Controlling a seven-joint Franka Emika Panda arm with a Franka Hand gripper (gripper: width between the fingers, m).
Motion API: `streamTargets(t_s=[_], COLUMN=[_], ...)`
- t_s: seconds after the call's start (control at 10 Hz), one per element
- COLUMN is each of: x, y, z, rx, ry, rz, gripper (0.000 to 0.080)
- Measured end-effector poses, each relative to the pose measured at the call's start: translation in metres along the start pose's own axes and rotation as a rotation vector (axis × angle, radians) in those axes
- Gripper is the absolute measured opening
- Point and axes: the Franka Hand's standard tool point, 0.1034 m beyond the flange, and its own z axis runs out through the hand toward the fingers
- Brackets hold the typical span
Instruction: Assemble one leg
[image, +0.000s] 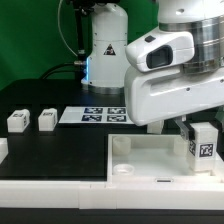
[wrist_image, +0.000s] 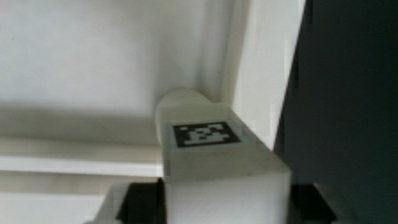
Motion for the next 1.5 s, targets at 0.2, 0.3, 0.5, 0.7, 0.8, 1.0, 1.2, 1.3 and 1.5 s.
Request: streamTargets(t_s=[0.2,0.3,0.5,0.7,0.8,1.0,1.2,1.3,1.5], x=[0.0006,0.0011,0.0016,0.0013,0.0018,-0.0004,-0.0008,-0.0008,-0.0008], y=[0.0,0.0005,0.001,-0.0001,-0.0012,-0.0033,-0.0024,-0.0024,-0.0035], z=[-0.0001,0.0,0.0008,0.001,0.0013,0.0038,0.0046,0.0047,0.0049], rx=[0.002,0.005,0.025,0.024,0.027,0.02,0.019,0.019,0.017], ry=[0.003,0.007,0.031,0.03,0.032,0.025,0.023,0.024,0.025], rz=[0.166,0.286,0.633,0.851,1.02,1.272,1.325,1.283,1.215], gripper=[0.0303,0.0303,0.0303,0.0303,0.0303,0.0303,0.0299,0.0362,0.0527])
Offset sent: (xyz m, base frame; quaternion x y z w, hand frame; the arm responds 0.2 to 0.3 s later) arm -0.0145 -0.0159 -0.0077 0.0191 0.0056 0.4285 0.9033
